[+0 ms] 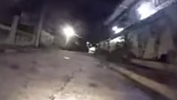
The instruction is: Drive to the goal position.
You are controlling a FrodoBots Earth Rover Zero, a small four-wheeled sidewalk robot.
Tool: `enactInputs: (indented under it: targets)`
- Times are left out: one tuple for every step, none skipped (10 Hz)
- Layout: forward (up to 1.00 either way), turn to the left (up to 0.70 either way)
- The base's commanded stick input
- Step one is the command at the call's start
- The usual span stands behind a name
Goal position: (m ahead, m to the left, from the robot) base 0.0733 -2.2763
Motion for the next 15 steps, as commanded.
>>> enactInputs:
  targets:
    - [0.5,0.0]
    - [0.5,0.0]
    - [0.5,0.0]
    - [0.5,0.0]
    - [0.5,0.0]
    - [0.5,0.0]
    - [0.5,0.0]
    - [0.5,0.0]
    - [0.5,-0.02]
    - [0.5,-0.4]
    - [0.5,-0.5]
    - [0.5,-0.18]
    - [0.5,0.0]
    - [0.5,0.0]
    - [0.5,0.0]
